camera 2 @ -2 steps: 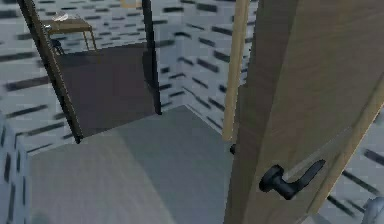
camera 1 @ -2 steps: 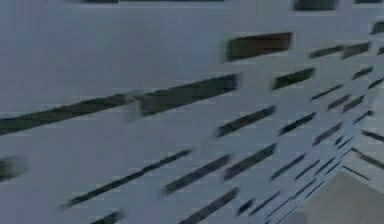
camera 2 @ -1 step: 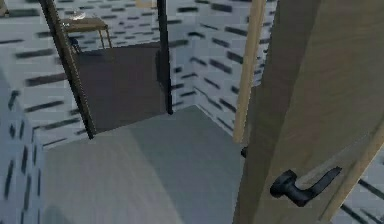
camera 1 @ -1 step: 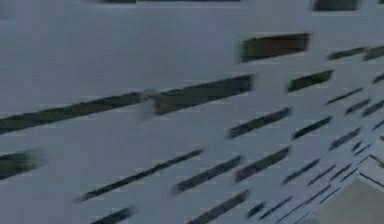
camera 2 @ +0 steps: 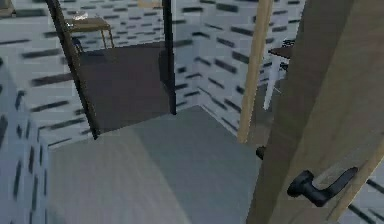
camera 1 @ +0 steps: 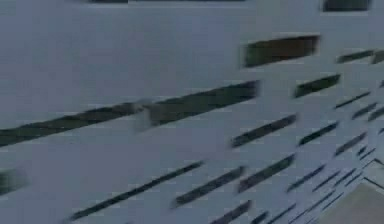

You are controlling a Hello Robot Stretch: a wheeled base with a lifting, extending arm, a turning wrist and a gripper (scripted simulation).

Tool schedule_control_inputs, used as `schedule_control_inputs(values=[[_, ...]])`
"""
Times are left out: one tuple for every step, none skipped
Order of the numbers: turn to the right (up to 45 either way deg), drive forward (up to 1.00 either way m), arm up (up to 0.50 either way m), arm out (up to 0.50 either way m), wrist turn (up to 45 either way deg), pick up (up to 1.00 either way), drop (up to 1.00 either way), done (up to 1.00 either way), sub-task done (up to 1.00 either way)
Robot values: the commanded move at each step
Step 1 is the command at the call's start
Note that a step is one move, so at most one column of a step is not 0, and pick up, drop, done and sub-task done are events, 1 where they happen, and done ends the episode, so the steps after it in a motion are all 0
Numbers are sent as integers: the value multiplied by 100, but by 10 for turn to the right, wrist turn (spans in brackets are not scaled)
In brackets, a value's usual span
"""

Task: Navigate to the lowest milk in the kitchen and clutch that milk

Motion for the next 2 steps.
schedule_control_inputs(values=[[450, 0, 0, 0, 0, 0, 0, 0, 0], [90, 0, 0, 0, 0, 0, 0, 0, 0]])
